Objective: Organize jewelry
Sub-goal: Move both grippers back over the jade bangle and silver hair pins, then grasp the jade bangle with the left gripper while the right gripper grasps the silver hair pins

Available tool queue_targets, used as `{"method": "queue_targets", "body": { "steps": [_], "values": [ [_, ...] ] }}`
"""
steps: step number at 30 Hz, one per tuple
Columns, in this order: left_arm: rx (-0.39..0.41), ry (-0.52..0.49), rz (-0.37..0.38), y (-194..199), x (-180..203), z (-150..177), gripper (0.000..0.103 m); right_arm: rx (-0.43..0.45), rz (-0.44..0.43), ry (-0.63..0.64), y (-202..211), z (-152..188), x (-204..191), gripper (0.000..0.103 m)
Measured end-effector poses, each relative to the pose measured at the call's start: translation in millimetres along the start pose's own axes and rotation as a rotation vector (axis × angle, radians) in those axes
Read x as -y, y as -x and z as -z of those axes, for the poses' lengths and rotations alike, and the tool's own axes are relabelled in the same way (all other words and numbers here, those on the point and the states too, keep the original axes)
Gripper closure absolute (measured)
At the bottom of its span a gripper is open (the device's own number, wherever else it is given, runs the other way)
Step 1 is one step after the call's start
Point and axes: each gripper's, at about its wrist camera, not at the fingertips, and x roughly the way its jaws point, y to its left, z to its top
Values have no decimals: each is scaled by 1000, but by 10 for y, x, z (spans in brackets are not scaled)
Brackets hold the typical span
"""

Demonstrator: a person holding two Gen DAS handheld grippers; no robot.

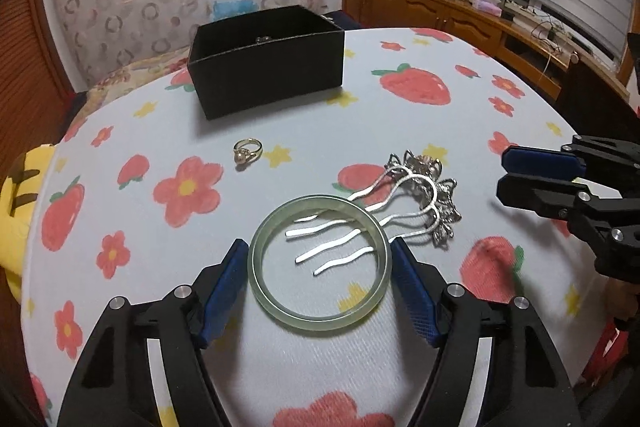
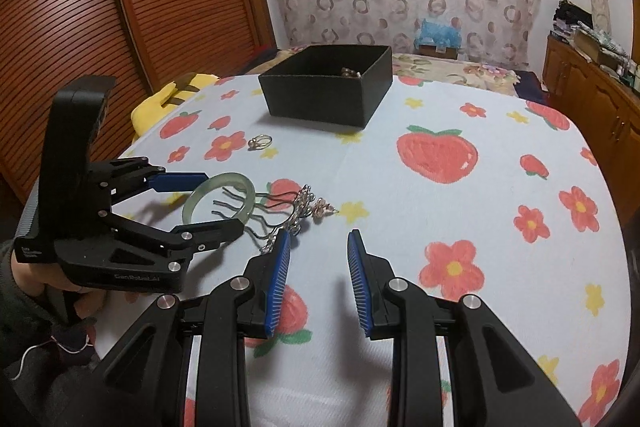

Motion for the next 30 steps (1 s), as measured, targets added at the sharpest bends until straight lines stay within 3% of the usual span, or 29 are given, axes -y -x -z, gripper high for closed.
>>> {"method": "queue_targets", "body": {
  "steps": [7, 10, 25, 26, 28, 30],
  "values": [
    [52, 52, 2, 208, -107, 95, 34, -27, -24, -18, -157, -73, -26, 71],
    [70, 64, -2, 290, -156, 128, 34, -45, -43, -39, -245, -130, -20, 61],
    [101, 109, -12, 439, -358, 236, 34, -118, -24, -6, -610, -299, -168, 62],
    [104, 112, -12, 443, -367, 239, 34, -120, -19, -2, -619, -309, -173, 63],
    [107, 117, -10, 450, -373, 250, 34, -123, -6, 0, -629, -315, -169, 78],
    [107, 121, -9, 445, -376, 255, 34, -124, -16, -10, -625, -312, -144, 82]
  ]
}}
